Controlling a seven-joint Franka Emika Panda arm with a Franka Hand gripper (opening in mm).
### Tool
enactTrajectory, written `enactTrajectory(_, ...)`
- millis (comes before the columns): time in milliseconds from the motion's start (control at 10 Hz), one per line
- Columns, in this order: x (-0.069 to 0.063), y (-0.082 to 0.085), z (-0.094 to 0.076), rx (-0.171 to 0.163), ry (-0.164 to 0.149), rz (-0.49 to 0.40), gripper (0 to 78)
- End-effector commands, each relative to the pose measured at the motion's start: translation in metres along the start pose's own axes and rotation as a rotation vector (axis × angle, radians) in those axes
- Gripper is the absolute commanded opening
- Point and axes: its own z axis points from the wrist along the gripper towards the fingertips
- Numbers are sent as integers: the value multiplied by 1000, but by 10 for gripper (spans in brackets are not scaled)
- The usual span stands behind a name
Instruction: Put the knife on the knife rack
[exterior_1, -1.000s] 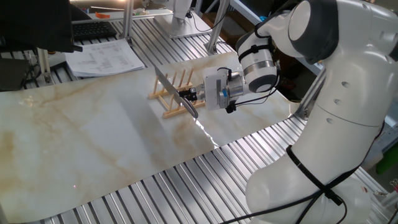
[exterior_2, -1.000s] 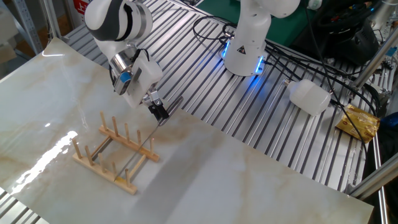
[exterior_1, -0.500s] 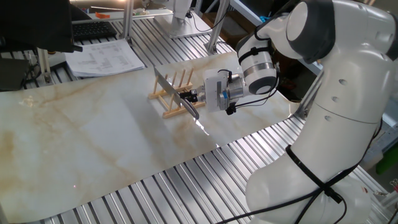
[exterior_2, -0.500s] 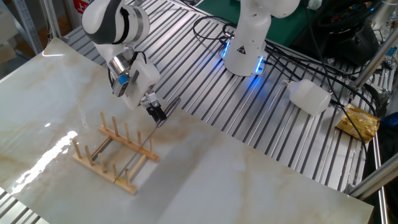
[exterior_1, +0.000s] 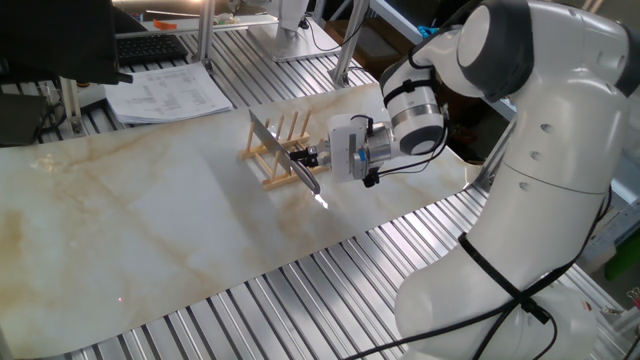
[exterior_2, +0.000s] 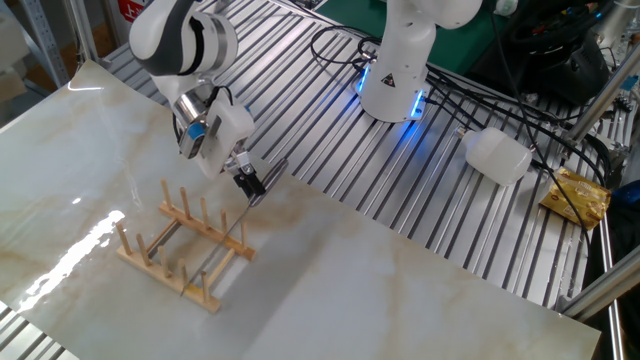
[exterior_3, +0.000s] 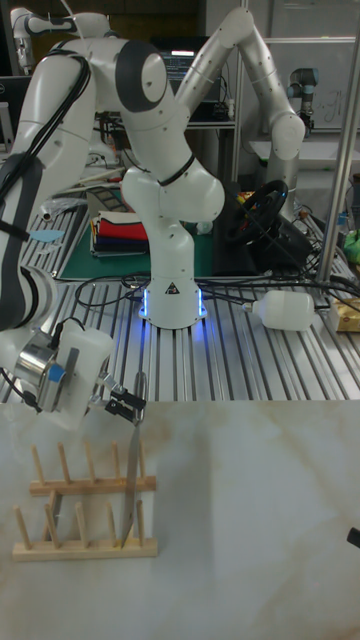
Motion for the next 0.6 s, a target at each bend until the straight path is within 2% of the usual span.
enactTrajectory(100,-1,-1,0,-2,-1,-7,17)
enactTrajectory(600,-2,-3,1,1,0,3,17)
